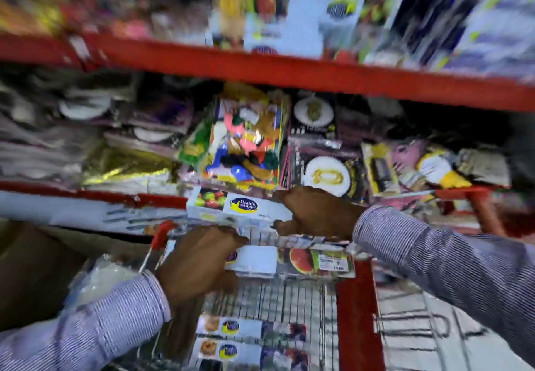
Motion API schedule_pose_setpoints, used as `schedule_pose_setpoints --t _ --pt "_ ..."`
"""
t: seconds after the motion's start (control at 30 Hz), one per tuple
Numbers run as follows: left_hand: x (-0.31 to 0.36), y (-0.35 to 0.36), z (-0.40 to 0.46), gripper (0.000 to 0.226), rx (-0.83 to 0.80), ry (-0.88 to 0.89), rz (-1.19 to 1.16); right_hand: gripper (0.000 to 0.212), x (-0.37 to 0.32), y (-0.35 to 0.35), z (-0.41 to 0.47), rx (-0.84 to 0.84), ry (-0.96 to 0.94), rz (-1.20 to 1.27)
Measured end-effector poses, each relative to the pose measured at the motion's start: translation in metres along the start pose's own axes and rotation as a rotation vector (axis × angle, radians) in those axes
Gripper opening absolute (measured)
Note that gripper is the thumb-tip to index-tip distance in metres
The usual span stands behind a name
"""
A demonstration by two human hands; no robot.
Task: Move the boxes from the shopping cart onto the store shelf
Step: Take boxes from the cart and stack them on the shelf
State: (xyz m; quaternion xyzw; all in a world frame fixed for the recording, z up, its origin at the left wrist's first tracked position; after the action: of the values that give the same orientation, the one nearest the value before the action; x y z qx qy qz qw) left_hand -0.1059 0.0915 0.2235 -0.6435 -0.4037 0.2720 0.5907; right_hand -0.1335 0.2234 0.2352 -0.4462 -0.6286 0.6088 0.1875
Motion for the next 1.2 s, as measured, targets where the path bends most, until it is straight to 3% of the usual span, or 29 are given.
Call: schedule_pose_setpoints --t 0.1,0.27,0.47,0.6,0.83,1.2 --pt "0.013 -0.093 -0.011 0.068 0.131 -0.013 0.008 0.044 -0.022 -0.085 -0.016 0.074 -0.029 -0.043" --pt "0.031 -0.202 -0.01 0.069 0.227 -0.002 -0.003 0.052 -0.044 -0.198 -0.032 0.175 -0.014 -0.261" --pt "0.038 -0.288 0.013 0.06 0.284 0.026 -0.062 0.051 -0.054 -0.282 -0.045 0.289 0.017 -0.325" --pt "0.042 -0.333 0.026 0.054 0.304 0.037 -0.097 0.035 -0.045 -0.323 -0.046 0.367 0.03 -0.317" --pt "0.033 -0.358 0.068 0.051 0.301 0.032 -0.133 0.058 0.028 -0.351 -0.023 0.352 0.181 -0.304" --pt "0.006 -0.344 0.125 0.052 0.236 0.019 -0.145 0.052 0.081 -0.334 0.025 0.323 0.217 -0.286"
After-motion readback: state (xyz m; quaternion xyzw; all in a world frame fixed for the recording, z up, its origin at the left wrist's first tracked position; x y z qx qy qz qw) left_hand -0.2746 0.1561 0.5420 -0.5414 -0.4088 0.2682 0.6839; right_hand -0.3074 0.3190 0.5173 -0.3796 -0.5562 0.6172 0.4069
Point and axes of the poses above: each hand's wrist, its own z-axis towards the middle knuckle, its own y-axis out of the palm, x = y × z, the point moved 10 cm from there along z, towards the middle knuckle, and after that the axes turned 14 degrees about -y, right-handed, at the moved point
